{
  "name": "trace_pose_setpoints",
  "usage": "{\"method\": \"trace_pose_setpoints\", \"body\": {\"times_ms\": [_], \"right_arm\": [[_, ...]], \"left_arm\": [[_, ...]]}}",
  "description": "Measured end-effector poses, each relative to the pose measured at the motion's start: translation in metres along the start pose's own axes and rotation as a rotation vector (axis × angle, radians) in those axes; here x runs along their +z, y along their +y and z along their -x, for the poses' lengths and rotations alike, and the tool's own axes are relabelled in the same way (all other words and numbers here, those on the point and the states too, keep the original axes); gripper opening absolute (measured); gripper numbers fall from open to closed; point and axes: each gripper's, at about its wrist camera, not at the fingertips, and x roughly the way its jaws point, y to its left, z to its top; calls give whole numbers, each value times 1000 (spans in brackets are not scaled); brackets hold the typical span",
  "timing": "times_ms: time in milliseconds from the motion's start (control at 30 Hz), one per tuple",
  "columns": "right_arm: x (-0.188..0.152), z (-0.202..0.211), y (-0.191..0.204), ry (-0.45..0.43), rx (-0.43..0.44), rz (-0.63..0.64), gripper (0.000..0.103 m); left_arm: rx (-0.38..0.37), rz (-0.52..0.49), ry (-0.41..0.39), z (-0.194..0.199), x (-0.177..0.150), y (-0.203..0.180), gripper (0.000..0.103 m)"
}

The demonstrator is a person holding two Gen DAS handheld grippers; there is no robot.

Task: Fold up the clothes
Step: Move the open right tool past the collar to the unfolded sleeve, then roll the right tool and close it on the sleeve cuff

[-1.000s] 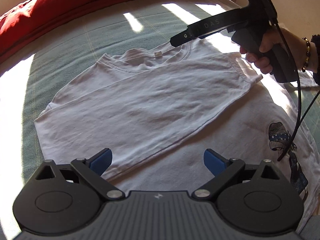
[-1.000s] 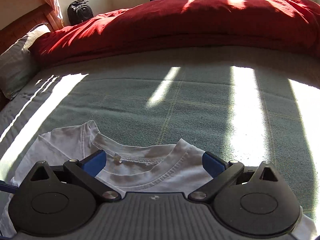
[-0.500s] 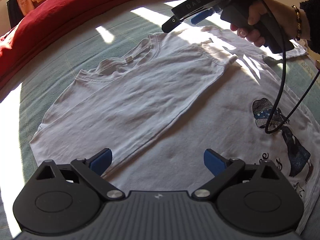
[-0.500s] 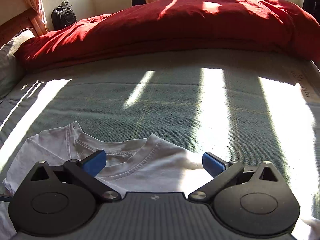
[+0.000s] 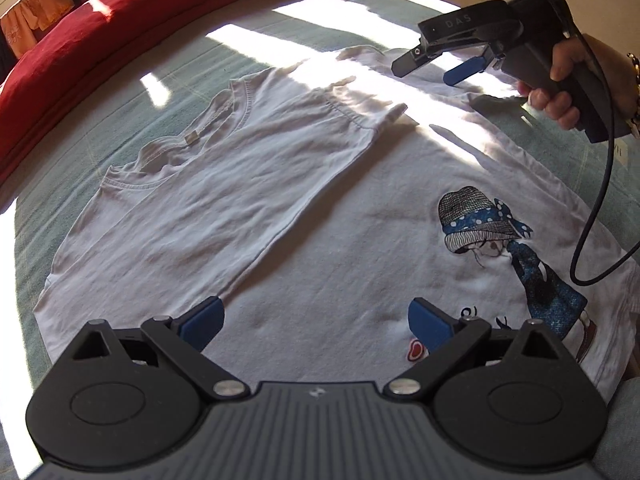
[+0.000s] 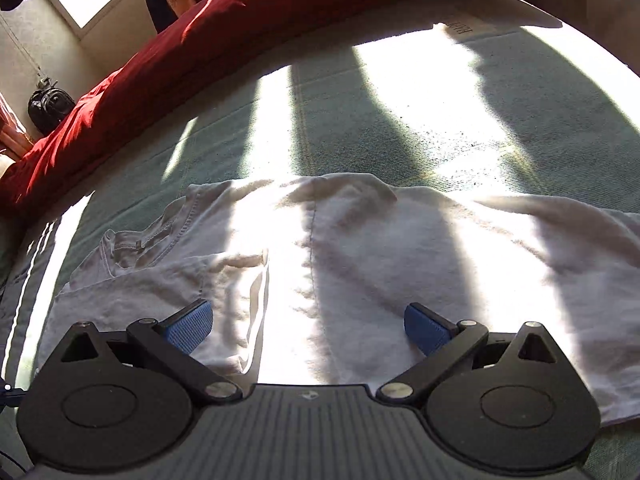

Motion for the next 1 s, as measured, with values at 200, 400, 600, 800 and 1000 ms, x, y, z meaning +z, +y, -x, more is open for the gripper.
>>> {"method": "trace_pose_setpoints", "body": {"times_ms": [200,400,600,800,1000], "right_arm": [[-11,30,-51,-41,-92,-109,103],[-22,64,-119,-84,-116,-266,103],[-35,101,-170,-160,-141,-428,103],[-63,137,-226,-254,-111,-652,103],[-93,151,-283,-333,-60,-856,80]], "left_arm": [[-31,-52,0,-1,8,-27,98],[-51,-105,0,-5,20,-53,98],[-74,-152,-6,-7,35,-78,98],[-107,-169,-19,-15,50,-102,98],[-150,-195,-9,-26,63,-126,98]]}}
